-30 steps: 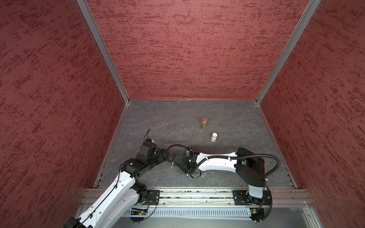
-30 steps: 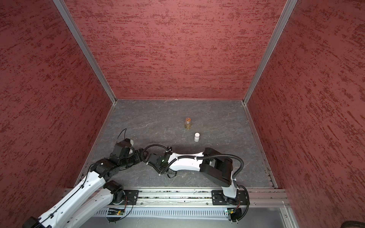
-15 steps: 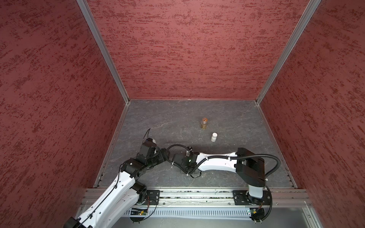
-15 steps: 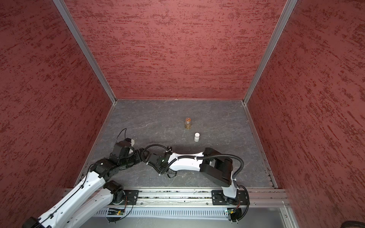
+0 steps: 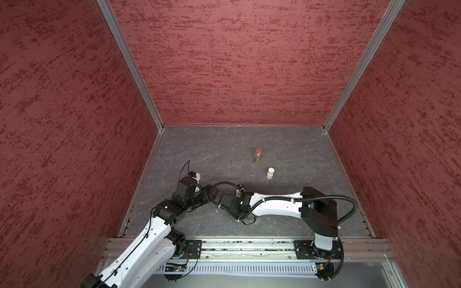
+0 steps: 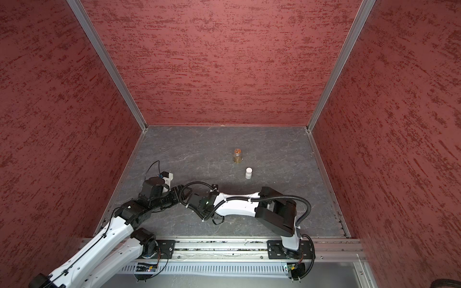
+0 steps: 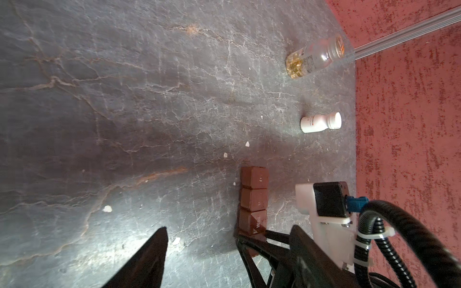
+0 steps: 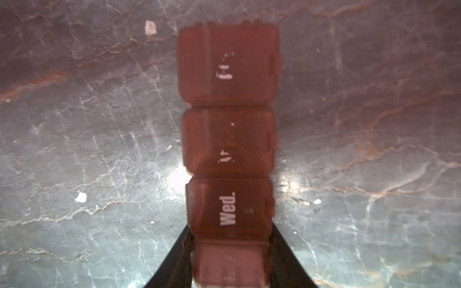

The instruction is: Sort the pills into containers

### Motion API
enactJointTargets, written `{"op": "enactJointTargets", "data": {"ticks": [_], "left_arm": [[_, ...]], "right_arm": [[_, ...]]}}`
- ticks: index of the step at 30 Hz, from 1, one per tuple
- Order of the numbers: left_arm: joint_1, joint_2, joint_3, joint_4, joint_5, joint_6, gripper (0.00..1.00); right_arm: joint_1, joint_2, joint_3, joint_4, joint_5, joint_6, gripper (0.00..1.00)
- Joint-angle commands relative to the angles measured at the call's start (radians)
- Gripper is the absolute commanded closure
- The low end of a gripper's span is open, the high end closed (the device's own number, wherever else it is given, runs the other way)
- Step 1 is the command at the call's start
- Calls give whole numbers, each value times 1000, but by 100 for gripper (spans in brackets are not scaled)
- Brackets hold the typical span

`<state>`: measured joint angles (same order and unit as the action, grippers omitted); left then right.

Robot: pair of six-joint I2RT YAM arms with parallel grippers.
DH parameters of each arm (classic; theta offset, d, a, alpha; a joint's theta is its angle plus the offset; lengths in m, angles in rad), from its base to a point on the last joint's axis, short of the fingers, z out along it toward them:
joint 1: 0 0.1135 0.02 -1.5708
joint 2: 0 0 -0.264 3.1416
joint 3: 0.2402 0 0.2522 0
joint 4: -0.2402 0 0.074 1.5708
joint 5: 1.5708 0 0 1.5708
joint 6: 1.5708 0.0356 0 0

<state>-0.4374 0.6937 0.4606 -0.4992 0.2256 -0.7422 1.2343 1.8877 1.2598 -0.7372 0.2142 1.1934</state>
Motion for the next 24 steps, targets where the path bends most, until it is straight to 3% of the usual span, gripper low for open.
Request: {"op": "enactJointTargets", "data": {"ticks": [1,13,21,24], "left_arm": [[5,-1,-45,108,55,23,26],[1,117,-171,532,223,2,30],[-46,290,-133,743,310,-16,29],[-79,346,-104,785,318,-12,24]], "right_arm": [[-4,-38,-3,-9,36,-18,59],[-34,-168,-71,53,42,-122,61],[-93,-339,-189,184,-6,-248,62],[-115,-392,-229,211,-17,-277,62]]}}
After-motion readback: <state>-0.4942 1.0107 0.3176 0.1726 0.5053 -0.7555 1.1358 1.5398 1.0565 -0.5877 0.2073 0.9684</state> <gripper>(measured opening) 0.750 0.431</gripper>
